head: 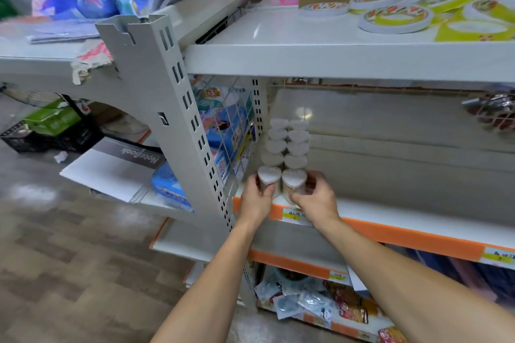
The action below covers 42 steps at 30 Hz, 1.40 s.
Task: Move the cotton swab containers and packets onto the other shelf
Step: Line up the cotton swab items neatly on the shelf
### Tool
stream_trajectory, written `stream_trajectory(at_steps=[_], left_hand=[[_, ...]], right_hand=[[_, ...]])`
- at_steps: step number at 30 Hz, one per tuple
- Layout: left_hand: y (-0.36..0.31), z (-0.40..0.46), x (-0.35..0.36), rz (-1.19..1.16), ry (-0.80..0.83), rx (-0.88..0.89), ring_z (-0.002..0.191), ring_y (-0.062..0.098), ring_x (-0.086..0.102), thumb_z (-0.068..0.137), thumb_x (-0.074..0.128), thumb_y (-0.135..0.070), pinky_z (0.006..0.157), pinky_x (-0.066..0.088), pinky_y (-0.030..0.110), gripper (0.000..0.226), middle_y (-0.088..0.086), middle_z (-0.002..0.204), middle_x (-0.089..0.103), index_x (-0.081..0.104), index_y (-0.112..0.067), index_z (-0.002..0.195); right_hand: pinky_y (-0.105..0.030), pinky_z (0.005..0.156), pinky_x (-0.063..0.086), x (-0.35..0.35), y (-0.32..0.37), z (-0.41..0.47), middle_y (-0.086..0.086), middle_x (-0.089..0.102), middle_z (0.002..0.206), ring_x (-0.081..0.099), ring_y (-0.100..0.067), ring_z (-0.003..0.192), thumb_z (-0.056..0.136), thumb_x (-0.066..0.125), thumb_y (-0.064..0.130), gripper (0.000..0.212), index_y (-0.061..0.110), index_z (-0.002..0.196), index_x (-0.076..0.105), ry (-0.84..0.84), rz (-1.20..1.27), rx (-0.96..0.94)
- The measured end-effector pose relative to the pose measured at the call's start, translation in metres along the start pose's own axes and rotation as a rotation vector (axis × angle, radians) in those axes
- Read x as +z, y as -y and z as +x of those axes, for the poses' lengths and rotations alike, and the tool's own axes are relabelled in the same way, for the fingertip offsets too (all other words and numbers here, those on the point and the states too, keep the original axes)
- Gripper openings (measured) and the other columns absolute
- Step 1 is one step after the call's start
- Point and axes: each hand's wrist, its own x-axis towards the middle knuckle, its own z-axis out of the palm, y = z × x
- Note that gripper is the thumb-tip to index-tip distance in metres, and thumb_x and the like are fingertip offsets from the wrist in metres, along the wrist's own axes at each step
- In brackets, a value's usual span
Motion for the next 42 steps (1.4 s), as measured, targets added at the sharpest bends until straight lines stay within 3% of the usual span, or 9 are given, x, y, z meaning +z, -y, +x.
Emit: stream_trajectory(at_steps=[10,14,16,19,22,25,31,38,42], left_hand=[[0.004,0.000,-0.005,-0.022,0.002,0.008,0.133,0.016,0.048,0.092,0.067,-0.022,0.115,0.037,0.035,0.061,0.002,0.145,0.051,0.038,-0.018,0.146],[0.005,-0.012,-0.002,0.051,-0.062,-0.075,0.143,0.023,0.036,0.093,0.064,-0.025,0.118,0.032,0.042,0.076,0.005,0.159,0.032,0.021,-0.017,0.154],[0.005,-0.027,0.004,0.112,-0.174,-0.085,0.142,0.025,0.037,0.094,0.057,-0.017,0.115,0.036,0.047,0.067,0.008,0.158,0.030,0.023,-0.015,0.152],[0.007,-0.055,0.021,0.126,-0.301,0.000,0.119,0.021,0.050,0.091,0.051,-0.006,0.103,0.042,0.037,0.045,0.006,0.134,0.040,0.039,-0.011,0.134],[0.003,-0.076,0.041,0.116,-0.188,0.009,0.092,0.009,0.054,0.091,0.052,-0.008,0.090,0.044,0.029,0.026,0.001,0.119,0.050,0.050,-0.015,0.116],[-0.013,-0.086,0.070,0.104,-0.025,0.020,0.094,0.016,0.061,0.090,0.053,-0.009,0.092,0.051,0.038,0.020,0.002,0.107,0.062,0.059,-0.017,0.108],[-0.061,-0.103,0.154,0.129,0.176,0.113,0.088,0.020,0.065,0.087,0.056,-0.012,0.086,0.052,0.034,0.018,-0.001,0.096,0.069,0.066,-0.021,0.100],[-0.102,-0.153,0.264,0.116,0.429,0.232,0.089,0.018,0.065,0.088,0.059,-0.014,0.090,0.053,0.038,0.015,-0.008,0.089,0.067,0.065,-0.027,0.093],[-0.117,-0.190,0.328,0.107,0.549,0.276,0.086,0.017,0.061,0.090,0.059,-0.009,0.090,0.052,0.038,0.015,0.007,0.098,0.071,0.068,-0.014,0.101]], right_hand=[[-0.022,0.086,0.046,0.008,0.002,-0.002,-0.001,0.067,0.117,0.063,-0.018,0.107,0.068,0.083,0.009,0.061,0.021,0.122,0.058,0.000,-0.002,0.043],[-0.025,0.091,0.045,-0.002,0.000,-0.006,0.000,0.060,0.123,0.058,-0.016,0.111,0.063,0.084,0.019,0.074,0.017,0.131,0.054,-0.004,-0.049,0.068],[-0.028,0.098,0.045,-0.011,-0.001,-0.008,-0.002,0.057,0.128,0.055,-0.018,0.118,0.067,0.082,0.017,0.073,0.015,0.134,0.052,-0.017,-0.091,0.098],[-0.027,0.098,0.045,-0.028,-0.005,-0.012,-0.004,0.059,0.125,0.057,-0.018,0.116,0.072,0.080,0.014,0.066,0.013,0.132,0.053,-0.050,-0.096,0.111],[-0.027,0.096,0.046,-0.054,-0.007,-0.018,-0.001,0.061,0.120,0.059,-0.017,0.110,0.075,0.077,0.014,0.057,0.013,0.128,0.057,-0.073,-0.079,0.133],[-0.024,0.082,0.048,-0.090,-0.010,-0.026,0.002,0.066,0.108,0.063,-0.014,0.097,0.077,0.073,0.014,0.038,0.022,0.112,0.062,-0.093,-0.046,0.170],[-0.013,0.062,0.042,-0.187,-0.024,-0.052,0.017,0.065,0.086,0.061,0.000,0.076,0.078,0.073,0.014,0.027,0.033,0.094,0.063,-0.207,-0.015,0.222],[-0.035,0.081,0.054,-0.315,-0.047,-0.095,0.003,0.069,0.081,0.066,-0.020,0.079,0.075,0.071,0.016,0.019,0.030,0.086,0.064,-0.338,0.018,0.294],[-0.039,0.079,0.054,-0.385,-0.059,-0.119,-0.002,0.070,0.082,0.068,-0.023,0.081,0.080,0.071,0.011,0.020,0.029,0.086,0.064,-0.405,-0.004,0.317]])
